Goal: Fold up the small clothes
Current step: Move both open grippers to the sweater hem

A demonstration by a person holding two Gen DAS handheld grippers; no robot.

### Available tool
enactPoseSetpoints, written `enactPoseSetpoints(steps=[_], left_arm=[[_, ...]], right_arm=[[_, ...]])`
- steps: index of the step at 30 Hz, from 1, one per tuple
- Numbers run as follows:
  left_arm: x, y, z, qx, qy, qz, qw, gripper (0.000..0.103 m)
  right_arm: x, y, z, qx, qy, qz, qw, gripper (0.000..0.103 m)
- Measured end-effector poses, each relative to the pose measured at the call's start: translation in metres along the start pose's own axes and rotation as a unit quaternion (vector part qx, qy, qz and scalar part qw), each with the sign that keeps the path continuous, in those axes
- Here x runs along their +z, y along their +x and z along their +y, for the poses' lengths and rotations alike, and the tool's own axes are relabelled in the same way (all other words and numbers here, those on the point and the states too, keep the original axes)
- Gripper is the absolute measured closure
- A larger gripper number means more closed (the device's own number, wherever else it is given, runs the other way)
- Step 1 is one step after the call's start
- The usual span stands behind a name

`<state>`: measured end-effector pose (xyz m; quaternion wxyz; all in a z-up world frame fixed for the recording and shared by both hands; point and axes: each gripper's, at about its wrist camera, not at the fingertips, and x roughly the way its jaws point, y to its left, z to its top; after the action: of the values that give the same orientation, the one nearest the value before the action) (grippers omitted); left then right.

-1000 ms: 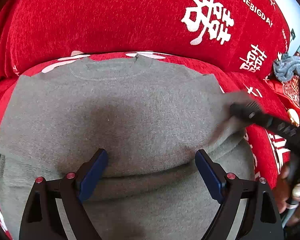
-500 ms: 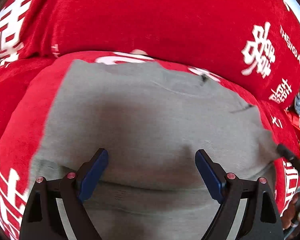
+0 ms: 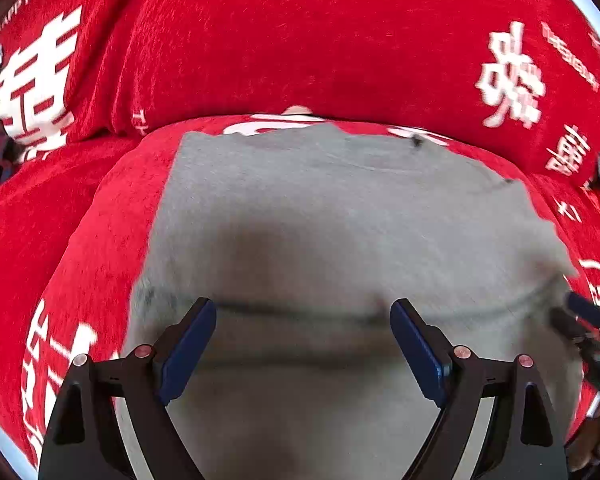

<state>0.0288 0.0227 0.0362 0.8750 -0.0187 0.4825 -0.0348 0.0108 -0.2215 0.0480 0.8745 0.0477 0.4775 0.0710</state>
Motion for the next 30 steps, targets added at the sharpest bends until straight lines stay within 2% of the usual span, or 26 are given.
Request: enactPoseSetpoints(steps=[3,6,8,21,30], left_arm=[[-0.020,-0.004,-0.012,-0.004,0.015,0.008,0.9998,0.013],[-0.044,0.004,-0.016,0.024,0.039,0.020,0.9987,0.013],[-0.056,-0.004,-0.015,0.031,0.041,-0.002,0.9987,0.005],[-0.110,-0.033,-0.008,0.026,0.048,-0.023,0.9982,0.001],[-0.138,-0.047,-0.004,0.027,0.044,-0.020,0.9985,0.001]], right_arm=[[-0.016,0.011,0.016,-0.006,-0.020,0.018,1.000,0.040],[-0.031,0.005,0.024,-0.027,-0.041,0.000,0.999,0.035],[-0.039,0.001,0.024,-0.027,-0.042,-0.004,0.999,0.034],[-0.092,-0.029,0.030,-0.049,-0.046,-0.042,0.997,0.028],[-0.119,-0.045,0.032,-0.042,-0.054,-0.016,0.998,0.023]])
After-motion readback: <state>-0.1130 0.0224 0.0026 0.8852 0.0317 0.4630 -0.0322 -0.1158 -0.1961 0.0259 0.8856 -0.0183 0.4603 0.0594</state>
